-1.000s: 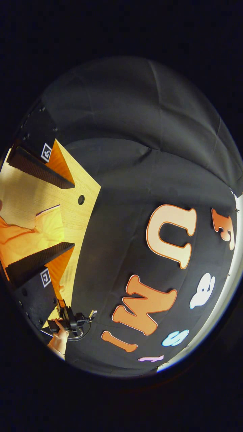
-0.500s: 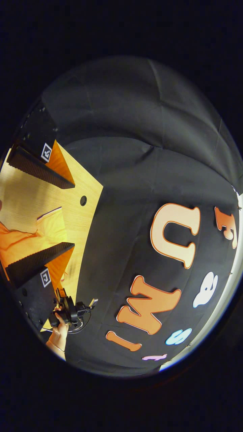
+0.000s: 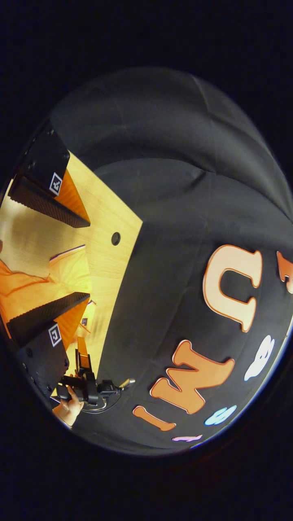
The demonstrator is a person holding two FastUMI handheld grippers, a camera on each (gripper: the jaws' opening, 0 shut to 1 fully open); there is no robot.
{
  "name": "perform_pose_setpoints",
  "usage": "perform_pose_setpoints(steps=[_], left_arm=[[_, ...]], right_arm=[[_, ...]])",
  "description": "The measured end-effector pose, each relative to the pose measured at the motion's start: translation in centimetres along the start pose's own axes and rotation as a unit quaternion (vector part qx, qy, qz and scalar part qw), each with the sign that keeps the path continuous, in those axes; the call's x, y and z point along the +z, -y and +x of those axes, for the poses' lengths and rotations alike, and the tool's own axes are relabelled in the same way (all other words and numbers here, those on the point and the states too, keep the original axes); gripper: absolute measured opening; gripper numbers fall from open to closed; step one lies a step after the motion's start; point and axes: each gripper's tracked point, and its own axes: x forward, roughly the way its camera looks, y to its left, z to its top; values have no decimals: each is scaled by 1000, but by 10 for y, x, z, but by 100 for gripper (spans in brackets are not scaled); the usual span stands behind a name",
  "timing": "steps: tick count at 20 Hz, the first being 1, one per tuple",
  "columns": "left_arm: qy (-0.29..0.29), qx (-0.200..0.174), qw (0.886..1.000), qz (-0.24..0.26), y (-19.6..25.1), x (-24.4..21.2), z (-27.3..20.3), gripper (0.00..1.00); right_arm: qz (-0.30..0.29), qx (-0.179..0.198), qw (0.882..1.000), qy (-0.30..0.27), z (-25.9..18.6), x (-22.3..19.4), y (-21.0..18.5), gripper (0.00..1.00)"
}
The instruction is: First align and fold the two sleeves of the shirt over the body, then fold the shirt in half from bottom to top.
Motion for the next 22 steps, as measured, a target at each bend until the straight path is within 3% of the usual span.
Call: perform_pose_setpoints(steps=[6, 10, 16, 22], left_arm=[[-74, -14, 997, -22, 17, -28, 61, 98], [-153, -5, 987, -45, 17, -64, 103, 98], [-259, 50, 963, -55, 0, -113, 151, 98], [-307, 107, 945, -30, -10, -143, 180, 98]], right_arm=[[-9, -22, 996, 85, -50, 35, 24, 99], [-22, -36, 990, 135, -90, 56, 42, 98], [-34, -46, 985, 166, -142, 63, 66, 99], [-41, -48, 979, 193, -177, 64, 83, 99]])
